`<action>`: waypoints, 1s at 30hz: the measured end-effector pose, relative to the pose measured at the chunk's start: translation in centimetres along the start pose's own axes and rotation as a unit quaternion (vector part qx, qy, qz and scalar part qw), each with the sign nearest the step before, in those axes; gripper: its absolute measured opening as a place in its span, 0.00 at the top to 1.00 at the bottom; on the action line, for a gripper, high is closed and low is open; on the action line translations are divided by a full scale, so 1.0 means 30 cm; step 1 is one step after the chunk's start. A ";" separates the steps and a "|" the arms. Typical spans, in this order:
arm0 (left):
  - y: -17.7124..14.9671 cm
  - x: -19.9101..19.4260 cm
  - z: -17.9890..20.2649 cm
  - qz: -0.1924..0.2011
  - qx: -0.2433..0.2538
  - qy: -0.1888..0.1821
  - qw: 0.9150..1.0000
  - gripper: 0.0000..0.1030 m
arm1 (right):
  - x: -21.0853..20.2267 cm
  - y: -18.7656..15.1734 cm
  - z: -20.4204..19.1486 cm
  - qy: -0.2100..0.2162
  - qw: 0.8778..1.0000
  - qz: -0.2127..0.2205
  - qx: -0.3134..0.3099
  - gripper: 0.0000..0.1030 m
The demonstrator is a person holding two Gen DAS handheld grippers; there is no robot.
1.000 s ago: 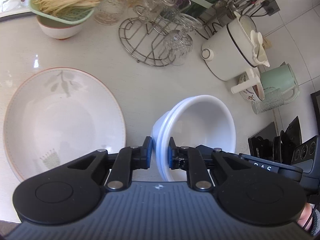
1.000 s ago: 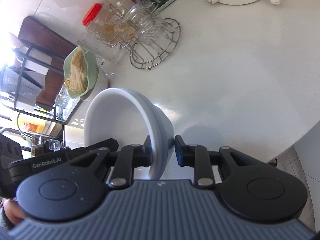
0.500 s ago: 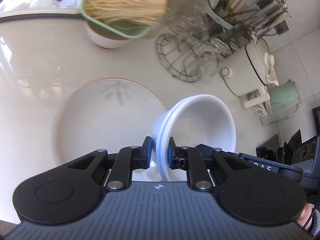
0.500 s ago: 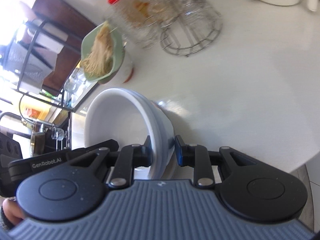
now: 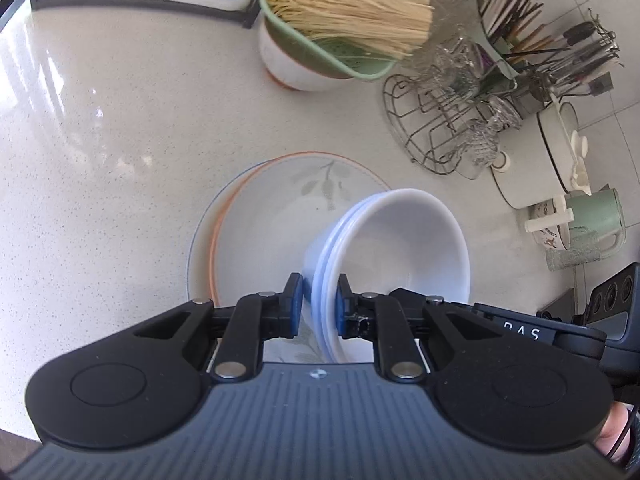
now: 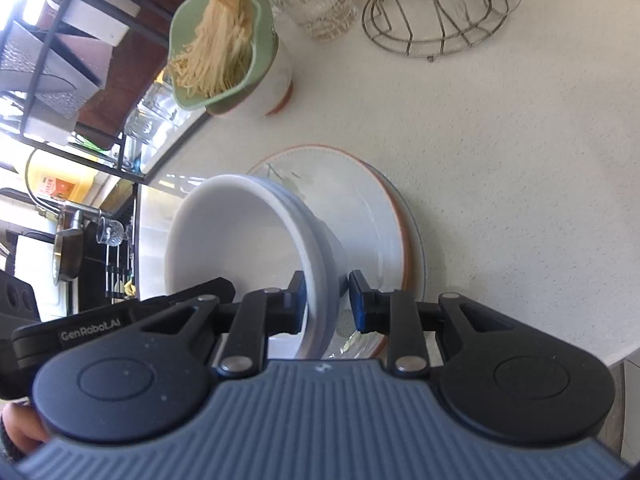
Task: Organize plates and bowls
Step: 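Lower the bowl stack onto the plates and open both grippers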
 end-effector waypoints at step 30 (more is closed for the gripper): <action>0.009 -0.017 0.014 0.001 0.018 0.009 1.000 0.79 | -0.017 0.020 0.000 -0.011 0.999 0.030 -0.002 0.67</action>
Point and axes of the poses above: each gripper's, at about its wrist camera, not at the fingertips, and x roughly the way its jaws point, z to its right, y to its top, the point moved 10 cm from there along x, roughly the way its jaws point, and after that the axes turned 15 degrees about -z, right-handed, at the moved point
